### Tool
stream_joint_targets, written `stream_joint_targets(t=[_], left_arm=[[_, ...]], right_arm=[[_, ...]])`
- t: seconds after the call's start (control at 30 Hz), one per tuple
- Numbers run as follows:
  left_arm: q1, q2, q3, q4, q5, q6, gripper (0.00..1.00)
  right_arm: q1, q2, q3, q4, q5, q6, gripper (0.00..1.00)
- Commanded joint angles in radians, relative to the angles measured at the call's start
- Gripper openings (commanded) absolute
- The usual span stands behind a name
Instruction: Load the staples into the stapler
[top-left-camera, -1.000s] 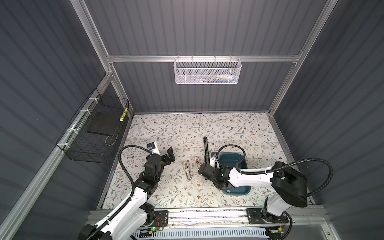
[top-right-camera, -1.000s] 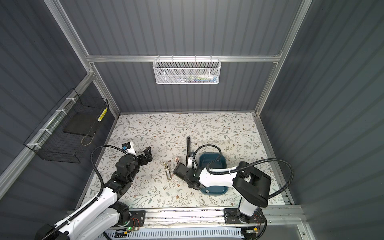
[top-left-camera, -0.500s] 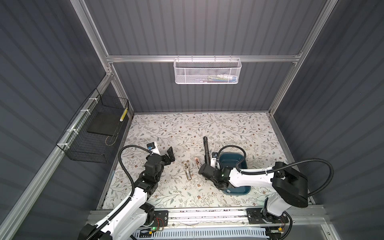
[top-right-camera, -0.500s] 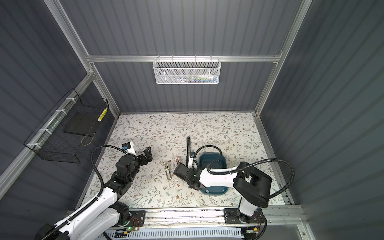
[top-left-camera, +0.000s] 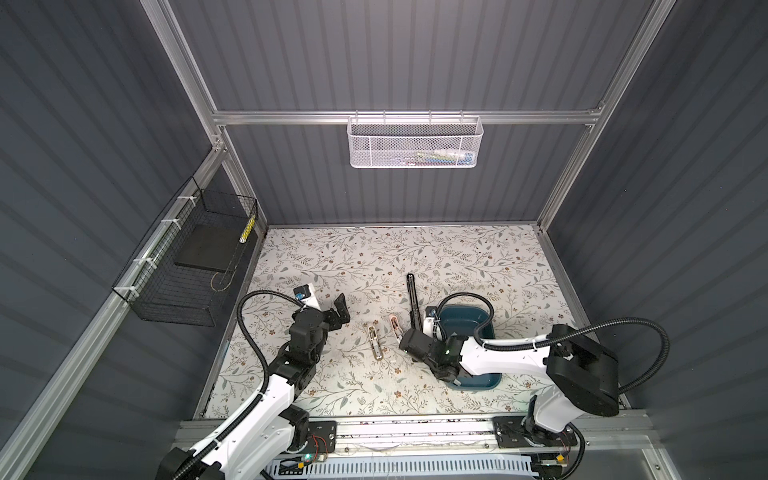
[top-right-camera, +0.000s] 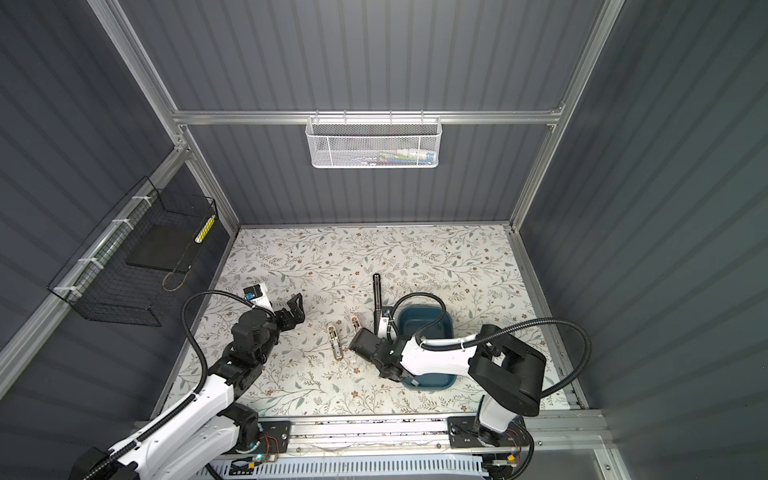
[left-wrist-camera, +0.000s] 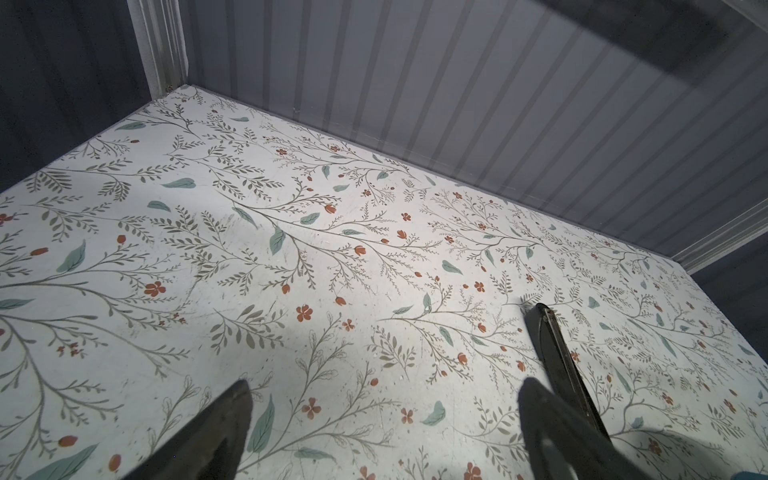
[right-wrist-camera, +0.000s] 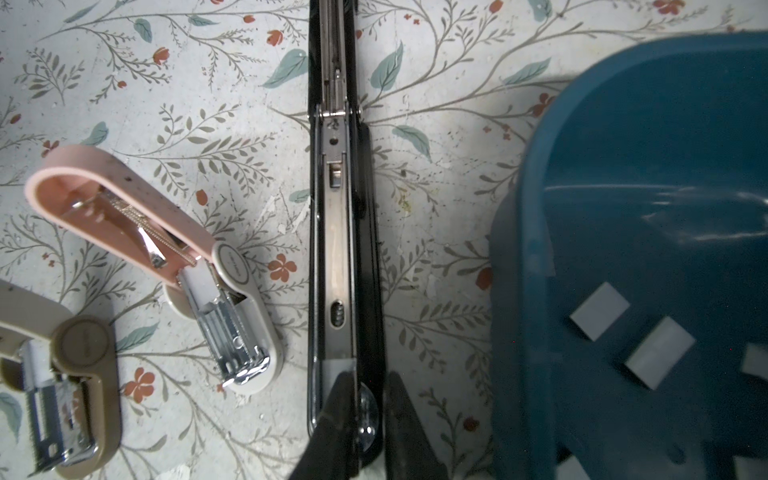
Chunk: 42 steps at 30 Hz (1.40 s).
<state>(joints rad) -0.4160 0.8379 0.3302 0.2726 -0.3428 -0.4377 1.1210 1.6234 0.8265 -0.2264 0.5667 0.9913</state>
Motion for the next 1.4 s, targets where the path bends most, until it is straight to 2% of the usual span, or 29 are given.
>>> stream_joint_targets(t=[0.0,0.2,0.43,0.63,0.73,0.93,1.07,1.13,1.37], left_arm=[[0.005,0.008,0.037,0.004,-0.008,-0.005,1.00],[0.005,0.006,0.035,0.005,-0.010,-0.002,1.00],[0.005,0.051,0.038,0.020,0.003,-0.006,1.00],[0.004,0.048,0.038,0.020,0.002,0.002,1.00],[0.005,0.052,0.027,0.031,-0.006,-0.004,1.00],[0.005,0.066,0.035,0.036,0.029,-0.025,1.00],[0.005,0.059,0.017,0.046,0.009,-0.023,1.00],[0.005,0.059,0.015,0.047,0.005,-0.024,1.00],[0.005,0.080,0.013,0.063,0.012,-0.031,1.00]], right_arm=[[0.005,-0.048,0.009,-0.084,0.010,-0.003,0.19],[0.006,-0.250,0.034,-0.219,0.091,-0.030,0.25],[0.006,-0.553,-0.090,-0.290,0.105,-0.044,0.31],[-0.001,-0.698,-0.176,-0.415,0.099,0.013,0.33],[-0.022,-0.703,-0.188,-0.447,0.064,0.011,0.34],[-0.115,-0.600,-0.191,-0.471,-0.003,-0.011,0.31],[-0.195,-0.582,-0.247,-0.360,-0.127,-0.088,0.31],[-0.233,-0.579,-0.263,-0.303,-0.184,-0.129,0.35],[-0.335,-0.496,-0.192,-0.225,-0.249,-0.209,0.36]])
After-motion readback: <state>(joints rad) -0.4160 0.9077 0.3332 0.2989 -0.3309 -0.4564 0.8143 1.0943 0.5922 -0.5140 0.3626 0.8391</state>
